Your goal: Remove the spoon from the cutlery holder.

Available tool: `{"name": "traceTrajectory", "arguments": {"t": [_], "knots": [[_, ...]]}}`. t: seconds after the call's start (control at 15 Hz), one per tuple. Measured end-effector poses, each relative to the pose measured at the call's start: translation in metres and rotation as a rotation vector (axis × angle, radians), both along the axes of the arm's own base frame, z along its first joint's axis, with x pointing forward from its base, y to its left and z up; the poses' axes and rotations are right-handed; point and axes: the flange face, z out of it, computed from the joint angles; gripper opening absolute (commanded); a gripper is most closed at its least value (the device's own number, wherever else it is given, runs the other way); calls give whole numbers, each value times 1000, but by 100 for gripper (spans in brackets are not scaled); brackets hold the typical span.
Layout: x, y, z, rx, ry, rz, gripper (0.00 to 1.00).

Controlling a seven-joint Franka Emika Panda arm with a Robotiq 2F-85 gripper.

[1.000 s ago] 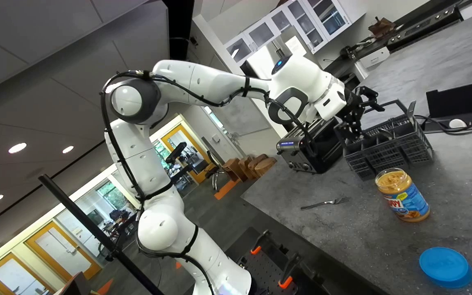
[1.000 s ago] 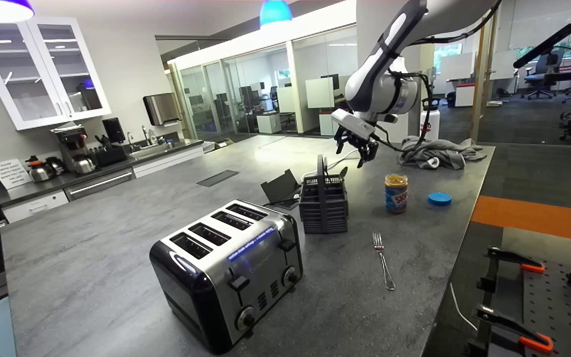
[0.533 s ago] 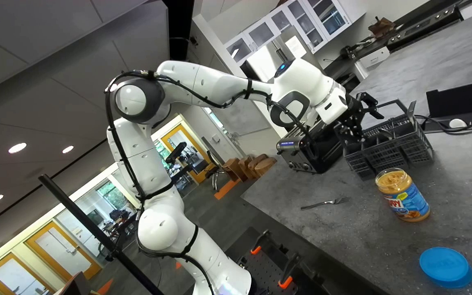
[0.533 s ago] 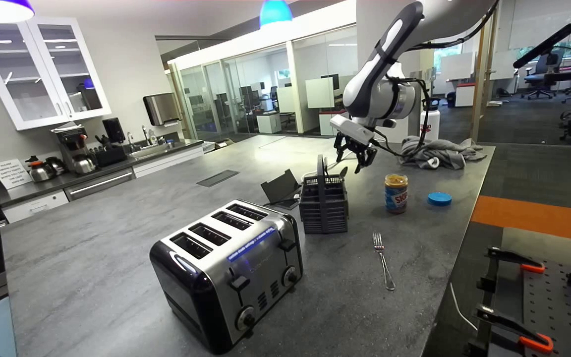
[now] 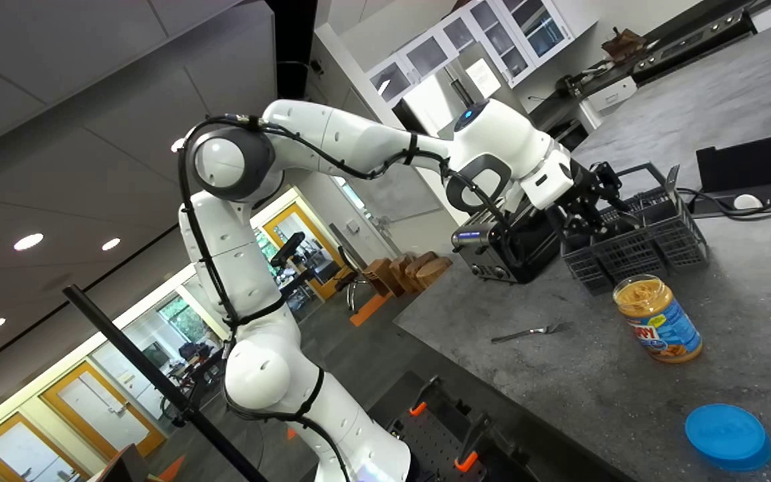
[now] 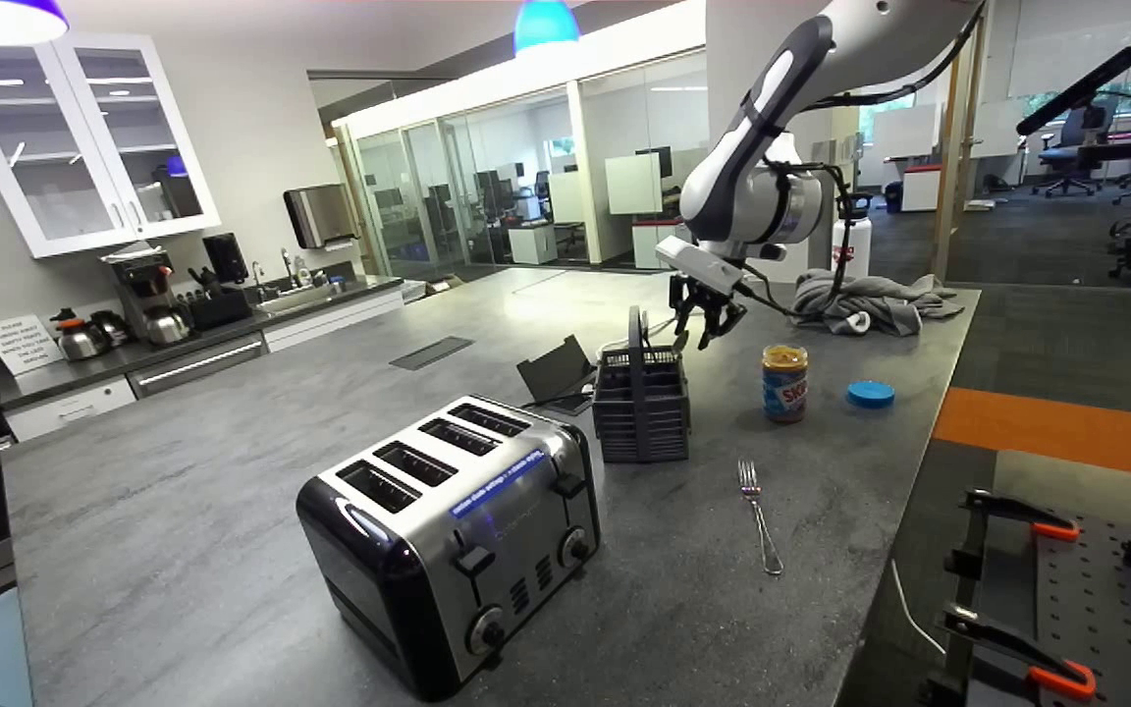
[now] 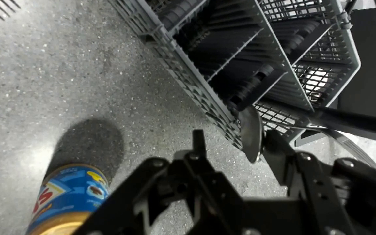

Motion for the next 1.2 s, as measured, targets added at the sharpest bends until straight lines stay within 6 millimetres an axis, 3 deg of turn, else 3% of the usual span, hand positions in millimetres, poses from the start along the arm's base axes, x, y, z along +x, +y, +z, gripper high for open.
{"name": "traceTrajectory", "arguments": {"t": [0.07, 0.2, 0.8, 1.2], "knots": [[1, -1, 1, -2, -4, -1, 10], [5, -2, 4, -5, -12, -1, 0], [13, -7, 24, -31, -68, -11, 1], [8, -12, 79, -47, -157, -23, 1]]}}
